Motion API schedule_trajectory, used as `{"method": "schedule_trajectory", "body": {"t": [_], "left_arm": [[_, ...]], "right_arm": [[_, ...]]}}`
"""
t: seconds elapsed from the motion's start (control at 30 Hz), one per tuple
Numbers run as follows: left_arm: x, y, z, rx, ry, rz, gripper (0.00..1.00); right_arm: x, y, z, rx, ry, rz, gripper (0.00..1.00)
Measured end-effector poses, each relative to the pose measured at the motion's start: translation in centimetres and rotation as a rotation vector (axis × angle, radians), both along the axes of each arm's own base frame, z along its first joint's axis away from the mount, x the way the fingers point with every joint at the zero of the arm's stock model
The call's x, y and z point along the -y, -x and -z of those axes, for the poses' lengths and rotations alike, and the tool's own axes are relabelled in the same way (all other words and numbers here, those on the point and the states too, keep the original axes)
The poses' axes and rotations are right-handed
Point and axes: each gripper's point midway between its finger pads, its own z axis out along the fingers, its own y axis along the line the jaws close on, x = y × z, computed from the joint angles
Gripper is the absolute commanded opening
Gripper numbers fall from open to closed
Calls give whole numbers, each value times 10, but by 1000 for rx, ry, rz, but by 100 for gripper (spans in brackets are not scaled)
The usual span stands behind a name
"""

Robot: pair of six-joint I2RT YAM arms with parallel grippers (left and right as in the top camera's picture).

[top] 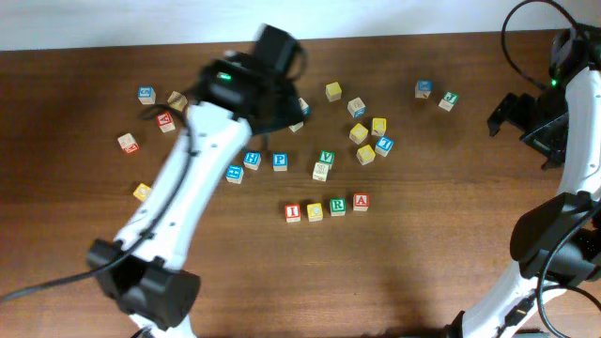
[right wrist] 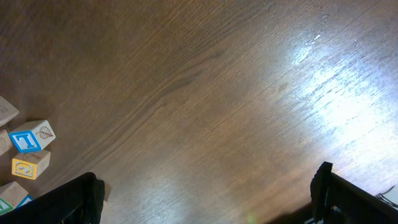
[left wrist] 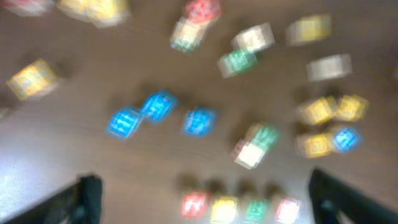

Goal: Spell out ICRA

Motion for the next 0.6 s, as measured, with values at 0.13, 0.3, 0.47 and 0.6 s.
{"method": "schedule_trajectory", "body": {"t": [0.13, 0.3, 0.47, 0.6], "left_arm": [[-97, 24, 3, -168, -69, -199, 99], [-147, 44, 7, -277, -92, -310, 99], [-164, 62, -22, -222, -77, -332, 99], [-170, 86, -40, -165, -76, -341, 99]], "right_arm": [[0, 0, 0, 0, 0, 0, 98], [0, 0, 0, 0, 0, 0, 98], [0, 0, 0, 0, 0, 0, 98], [0, 0, 0, 0, 0, 0, 98]]}}
